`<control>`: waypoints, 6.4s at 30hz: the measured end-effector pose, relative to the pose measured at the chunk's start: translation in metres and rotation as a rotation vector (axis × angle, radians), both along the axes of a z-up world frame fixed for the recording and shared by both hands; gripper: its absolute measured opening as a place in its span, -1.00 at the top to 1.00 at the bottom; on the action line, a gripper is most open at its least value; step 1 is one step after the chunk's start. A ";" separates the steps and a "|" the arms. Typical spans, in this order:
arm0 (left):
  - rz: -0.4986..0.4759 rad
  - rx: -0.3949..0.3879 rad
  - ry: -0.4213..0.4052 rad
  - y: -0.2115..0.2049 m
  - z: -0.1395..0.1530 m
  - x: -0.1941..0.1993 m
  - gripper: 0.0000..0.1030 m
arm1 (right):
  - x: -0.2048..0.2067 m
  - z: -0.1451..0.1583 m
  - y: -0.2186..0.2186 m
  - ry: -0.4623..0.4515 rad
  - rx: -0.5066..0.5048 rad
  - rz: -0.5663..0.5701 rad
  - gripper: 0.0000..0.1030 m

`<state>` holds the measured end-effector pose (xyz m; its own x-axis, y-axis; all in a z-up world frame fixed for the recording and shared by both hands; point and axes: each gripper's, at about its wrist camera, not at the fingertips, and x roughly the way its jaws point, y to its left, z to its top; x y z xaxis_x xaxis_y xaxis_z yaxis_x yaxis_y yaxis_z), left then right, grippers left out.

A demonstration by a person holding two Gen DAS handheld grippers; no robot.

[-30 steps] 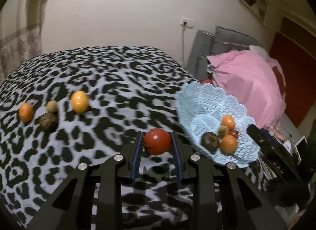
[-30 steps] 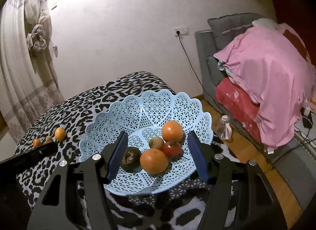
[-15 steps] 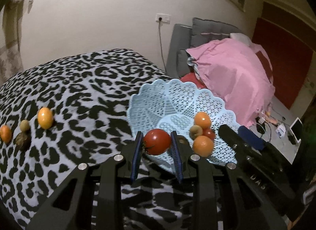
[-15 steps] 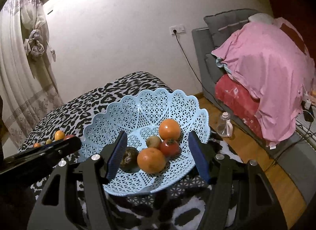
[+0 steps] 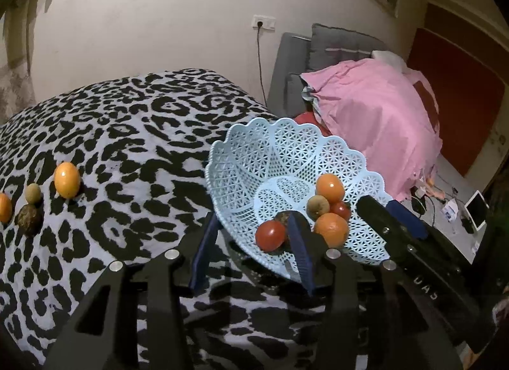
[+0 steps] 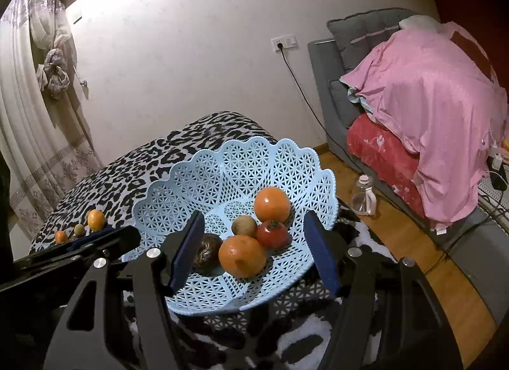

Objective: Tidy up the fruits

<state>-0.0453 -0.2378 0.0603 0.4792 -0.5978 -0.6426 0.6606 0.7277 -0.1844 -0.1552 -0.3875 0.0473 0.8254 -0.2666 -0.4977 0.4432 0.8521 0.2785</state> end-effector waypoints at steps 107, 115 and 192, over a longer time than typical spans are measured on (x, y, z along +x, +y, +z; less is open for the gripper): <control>0.598 -0.102 0.039 0.244 -0.018 0.119 0.16 | 0.178 -0.005 0.197 0.227 -0.092 0.556 -0.61; 0.616 -0.120 0.055 0.249 -0.020 0.119 0.16 | 0.241 -0.025 0.207 0.316 -0.082 0.571 -0.38; 0.499 -0.080 -0.005 0.212 -0.016 0.092 0.16 | 0.148 0.032 0.166 0.188 -0.001 0.483 0.26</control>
